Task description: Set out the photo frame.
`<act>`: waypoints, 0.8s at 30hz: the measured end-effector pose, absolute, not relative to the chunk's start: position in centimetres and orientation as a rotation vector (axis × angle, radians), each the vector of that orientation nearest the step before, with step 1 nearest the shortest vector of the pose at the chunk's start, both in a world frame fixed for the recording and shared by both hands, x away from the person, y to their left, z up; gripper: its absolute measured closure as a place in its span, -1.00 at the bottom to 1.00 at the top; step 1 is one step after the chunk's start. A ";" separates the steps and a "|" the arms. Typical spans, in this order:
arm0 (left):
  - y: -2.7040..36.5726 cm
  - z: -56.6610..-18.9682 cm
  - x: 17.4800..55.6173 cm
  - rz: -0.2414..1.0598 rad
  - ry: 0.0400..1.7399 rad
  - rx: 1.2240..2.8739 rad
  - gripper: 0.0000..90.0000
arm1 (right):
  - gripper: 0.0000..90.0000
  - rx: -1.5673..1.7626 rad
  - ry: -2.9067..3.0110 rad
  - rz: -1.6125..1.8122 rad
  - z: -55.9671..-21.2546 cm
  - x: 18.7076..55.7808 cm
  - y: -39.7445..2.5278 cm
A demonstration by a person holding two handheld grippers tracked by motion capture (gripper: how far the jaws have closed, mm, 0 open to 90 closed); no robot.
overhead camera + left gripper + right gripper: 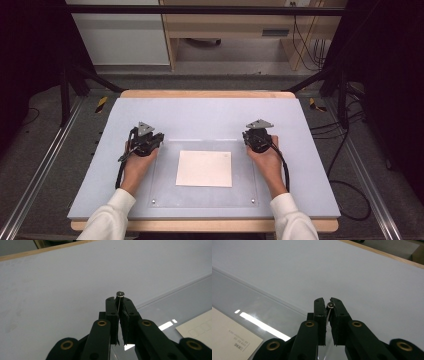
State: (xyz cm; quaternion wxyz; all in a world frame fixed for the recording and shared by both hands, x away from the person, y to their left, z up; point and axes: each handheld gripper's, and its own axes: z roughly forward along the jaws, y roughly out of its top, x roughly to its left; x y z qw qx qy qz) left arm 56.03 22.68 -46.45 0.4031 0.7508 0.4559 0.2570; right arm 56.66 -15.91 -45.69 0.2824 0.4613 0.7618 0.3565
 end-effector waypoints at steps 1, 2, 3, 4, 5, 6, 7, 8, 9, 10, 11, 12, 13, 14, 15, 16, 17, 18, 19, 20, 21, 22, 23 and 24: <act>22.7 -46.4 56.0 0.649 1.154 1.890 0.88 | 0.87 1.235 2.039 0.959 -45.7 56.7 -15.9; 22.7 -46.4 56.0 0.645 1.155 1.881 0.87 | 0.87 1.239 2.038 0.959 -45.7 56.7 -15.9; 22.7 -46.4 56.0 0.646 1.155 1.867 0.87 | 0.87 1.241 2.038 0.962 -45.7 56.7 -15.9; 22.7 -46.4 55.9 0.643 1.156 1.857 0.87 | 0.87 1.240 2.039 0.963 -45.7 56.7 -15.9; 22.8 -46.3 55.9 0.646 1.154 1.847 0.86 | 0.87 1.241 2.038 0.965 -45.7 56.7 -16.0; 22.8 -46.2 55.9 0.645 1.156 1.839 0.85 | 0.87 1.241 2.038 0.964 -45.7 56.7 -16.0; 22.7 -46.2 55.9 0.644 1.158 1.850 0.86 | 0.87 1.241 2.036 0.965 -45.7 56.7 -15.9; 22.7 -46.2 55.9 0.648 1.158 1.848 0.86 | 0.87 1.244 2.035 0.965 -45.7 56.7 -15.9; 22.7 -46.1 55.9 0.644 1.159 1.854 0.87 | 0.87 1.242 2.035 0.967 -45.7 56.7 -15.9; 22.7 -46.1 55.9 0.650 1.159 1.856 0.87 | 0.87 1.246 2.035 0.967 -45.7 56.7 -15.9; 22.7 -46.1 55.9 0.656 1.159 1.861 0.87 | 0.88 1.247 2.036 0.968 -45.7 56.8 -15.9; 22.6 -46.0 55.9 0.655 1.167 1.865 0.87 | 0.88 1.252 2.039 0.966 -45.6 56.8 -15.9; 22.5 -45.9 56.0 0.658 1.165 1.880 0.88 | 0.88 1.255 2.043 0.958 -45.6 56.8 -15.9; 22.4 -45.8 56.1 0.654 1.167 1.893 0.88 | 0.88 1.247 2.050 0.953 -45.5 56.9 -15.9; 22.4 -45.6 56.2 0.638 1.180 1.898 0.88 | 0.89 1.257 2.058 0.945 -45.5 57.0 -15.8; 22.5 -45.5 56.3 0.633 1.182 1.906 0.88 | 0.89 1.269 2.069 0.935 -45.3 57.1 -15.8; 22.4 -45.4 56.3 0.631 1.185 1.913 0.88 | 0.89 1.281 2.071 0.935 -45.3 57.1 -15.8; 22.4 -45.4 56.4 0.626 1.189 1.911 0.88 | 0.90 1.290 2.080 0.927 -45.2 57.3 -15.8; 22.4 -45.3 56.4 0.622 1.191 1.921 0.88 | 0.90 1.305 2.084 0.919 -45.1 57.4 -15.7; 22.4 -45.2 56.5 0.622 1.192 1.930 0.88 | 0.90 1.317 2.090 0.913 -45.0 57.5 -15.7; 22.4 -45.2 56.6 0.610 1.203 1.932 0.89 | 0.90 1.325 2.099 0.908 -44.9 57.7 -15.6; 22.4 -45.0 56.8 0.602 1.209 1.943 0.89 | 0.90 1.339 2.108 0.894 -44.7 57.9 -15.6; 22.3 -44.9 57.0 0.595 1.217 1.956 0.89 | 0.91 1.352 2.121 0.885 -44.6 58.1 -15.6; 22.3 -44.7 57.2 0.585 1.226 1.978 0.89 | 0.91 1.363 2.136 0.877 -44.4 58.4 -15.6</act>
